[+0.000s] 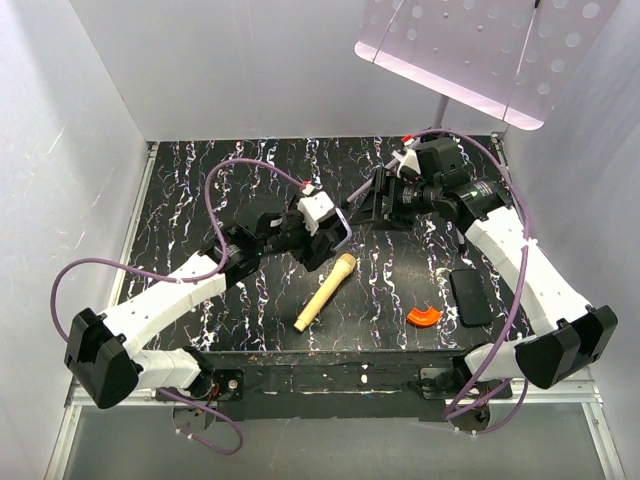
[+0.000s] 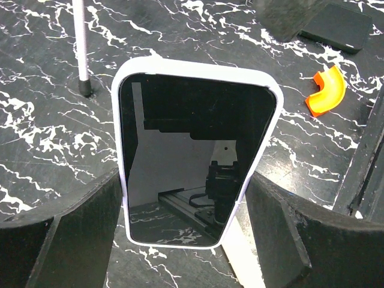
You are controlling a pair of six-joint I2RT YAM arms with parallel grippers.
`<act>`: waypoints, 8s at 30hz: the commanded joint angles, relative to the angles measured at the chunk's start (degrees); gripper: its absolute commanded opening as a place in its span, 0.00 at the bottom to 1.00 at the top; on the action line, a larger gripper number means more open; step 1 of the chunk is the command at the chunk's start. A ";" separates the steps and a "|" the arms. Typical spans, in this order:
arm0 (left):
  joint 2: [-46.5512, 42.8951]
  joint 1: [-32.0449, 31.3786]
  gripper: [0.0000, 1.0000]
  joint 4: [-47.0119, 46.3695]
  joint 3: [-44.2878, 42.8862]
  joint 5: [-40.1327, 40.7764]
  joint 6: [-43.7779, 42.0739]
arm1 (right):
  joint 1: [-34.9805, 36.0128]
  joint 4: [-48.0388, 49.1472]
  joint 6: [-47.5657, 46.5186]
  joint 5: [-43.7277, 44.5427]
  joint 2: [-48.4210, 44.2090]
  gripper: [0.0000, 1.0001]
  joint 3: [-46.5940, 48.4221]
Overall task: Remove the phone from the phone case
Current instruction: Pick up the phone at the center of the board, then remove the phone case from the phone.
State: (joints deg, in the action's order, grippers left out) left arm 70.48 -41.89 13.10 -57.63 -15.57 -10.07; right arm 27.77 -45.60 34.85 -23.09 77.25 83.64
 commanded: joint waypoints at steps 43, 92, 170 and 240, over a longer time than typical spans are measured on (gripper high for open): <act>-17.74 -1.54 0.98 -6.91 9.44 15.89 57.05 | -4.57 66.50 33.43 2.00 -29.61 0.01 -49.35; -0.78 13.50 0.00 -19.69 1.29 -56.75 57.16 | 0.97 35.30 -4.36 -36.13 -22.07 0.78 -35.73; -3.59 3.39 0.00 -54.60 22.12 -33.11 80.56 | -3.69 58.19 23.09 -28.74 -17.68 0.66 -37.60; 0.71 3.57 0.00 -67.97 11.49 -49.91 59.22 | -2.11 137.71 84.41 -33.08 -9.67 0.01 -41.98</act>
State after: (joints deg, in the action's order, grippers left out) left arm 68.99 -38.57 -52.03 -43.38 -68.29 57.06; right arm 22.65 71.13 100.79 -59.94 68.12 40.47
